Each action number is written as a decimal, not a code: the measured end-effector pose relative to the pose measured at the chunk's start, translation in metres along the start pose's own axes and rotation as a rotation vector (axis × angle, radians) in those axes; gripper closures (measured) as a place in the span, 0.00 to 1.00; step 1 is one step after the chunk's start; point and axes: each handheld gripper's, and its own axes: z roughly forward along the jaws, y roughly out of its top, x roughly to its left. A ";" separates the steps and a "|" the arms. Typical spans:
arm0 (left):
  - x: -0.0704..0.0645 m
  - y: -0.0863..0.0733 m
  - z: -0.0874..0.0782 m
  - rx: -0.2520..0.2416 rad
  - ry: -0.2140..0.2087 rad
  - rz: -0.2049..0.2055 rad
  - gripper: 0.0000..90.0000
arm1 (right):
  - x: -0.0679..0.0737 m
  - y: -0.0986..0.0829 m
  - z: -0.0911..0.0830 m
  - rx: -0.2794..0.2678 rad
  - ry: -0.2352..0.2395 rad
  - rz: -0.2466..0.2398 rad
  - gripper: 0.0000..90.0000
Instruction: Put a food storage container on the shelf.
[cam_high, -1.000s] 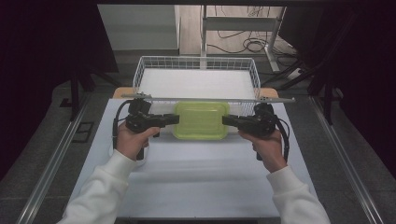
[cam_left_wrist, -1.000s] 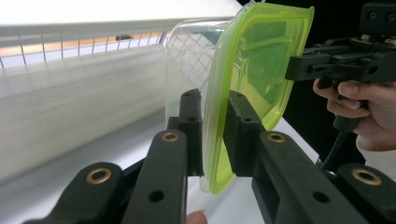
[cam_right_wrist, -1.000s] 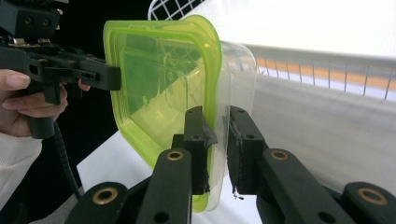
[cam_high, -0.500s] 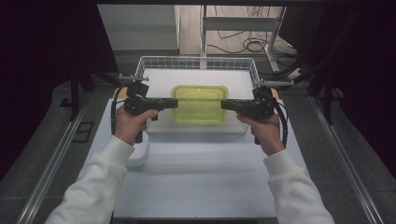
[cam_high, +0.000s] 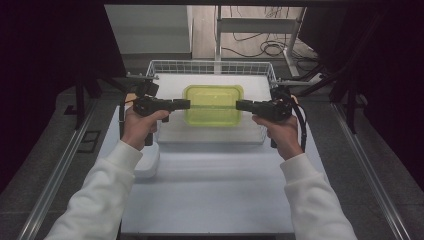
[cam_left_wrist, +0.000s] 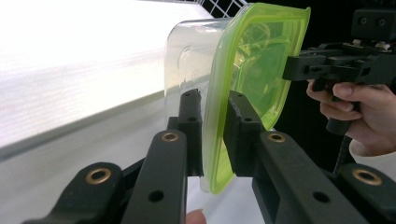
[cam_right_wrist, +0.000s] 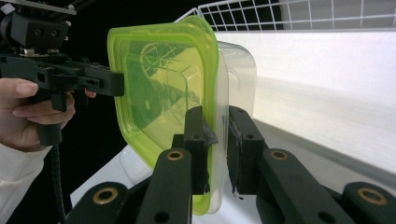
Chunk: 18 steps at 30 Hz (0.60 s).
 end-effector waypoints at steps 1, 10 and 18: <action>0.001 0.002 0.000 0.001 0.001 0.003 0.87 | -0.001 0.001 0.001 -0.003 -0.001 -0.001 0.87; 0.010 0.026 0.004 0.005 -0.001 0.007 0.87 | -0.010 0.022 0.007 -0.013 -0.004 0.009 0.87; 0.023 0.045 0.009 -0.006 -0.008 -0.019 0.87 | -0.021 0.041 0.017 -0.012 -0.010 0.020 0.87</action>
